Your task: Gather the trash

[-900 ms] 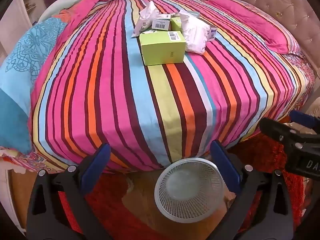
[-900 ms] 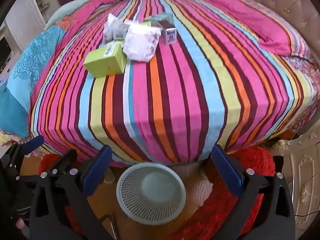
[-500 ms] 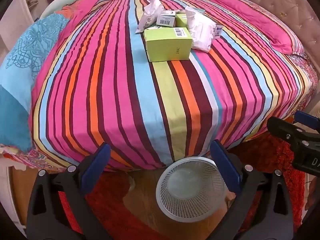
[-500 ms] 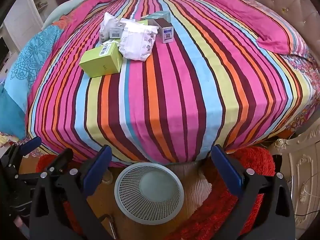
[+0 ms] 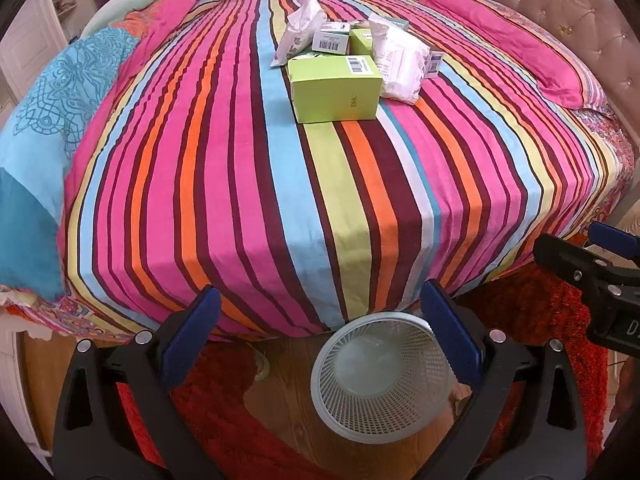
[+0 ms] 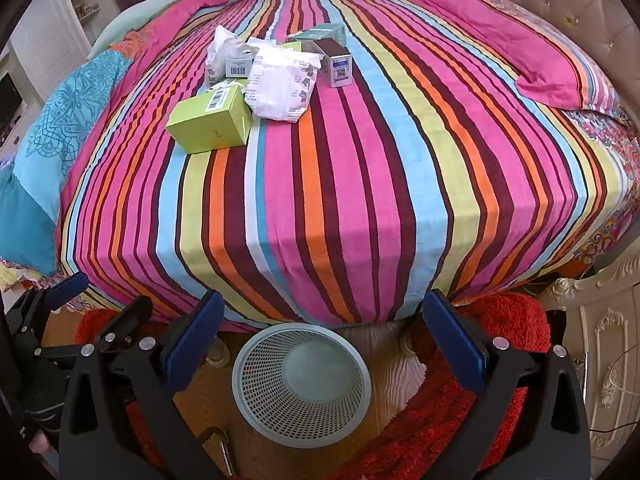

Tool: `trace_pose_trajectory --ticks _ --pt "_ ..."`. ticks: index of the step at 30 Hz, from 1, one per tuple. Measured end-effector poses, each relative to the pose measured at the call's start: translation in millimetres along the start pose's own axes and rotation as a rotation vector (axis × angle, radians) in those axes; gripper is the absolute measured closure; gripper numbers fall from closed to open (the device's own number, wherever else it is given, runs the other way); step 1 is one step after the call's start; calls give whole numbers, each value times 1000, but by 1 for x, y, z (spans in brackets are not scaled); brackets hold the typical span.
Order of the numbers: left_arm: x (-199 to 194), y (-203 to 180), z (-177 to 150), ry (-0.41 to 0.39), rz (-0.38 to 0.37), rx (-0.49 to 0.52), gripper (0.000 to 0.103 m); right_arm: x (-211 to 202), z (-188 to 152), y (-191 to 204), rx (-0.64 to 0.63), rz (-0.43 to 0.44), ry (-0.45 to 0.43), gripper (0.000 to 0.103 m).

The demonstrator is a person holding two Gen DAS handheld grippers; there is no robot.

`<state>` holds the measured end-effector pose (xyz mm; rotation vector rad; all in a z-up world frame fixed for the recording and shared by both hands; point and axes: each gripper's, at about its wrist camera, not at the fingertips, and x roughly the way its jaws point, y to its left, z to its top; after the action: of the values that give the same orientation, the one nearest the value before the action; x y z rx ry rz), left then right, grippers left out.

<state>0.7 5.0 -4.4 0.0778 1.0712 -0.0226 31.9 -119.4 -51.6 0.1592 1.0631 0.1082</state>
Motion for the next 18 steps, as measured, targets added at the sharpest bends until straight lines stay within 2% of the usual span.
trace_pose_trajectory --ticks 18 --pt "-5 1 -4 -6 0 -6 6 -9 -1 -7 29 -12 -21 8"
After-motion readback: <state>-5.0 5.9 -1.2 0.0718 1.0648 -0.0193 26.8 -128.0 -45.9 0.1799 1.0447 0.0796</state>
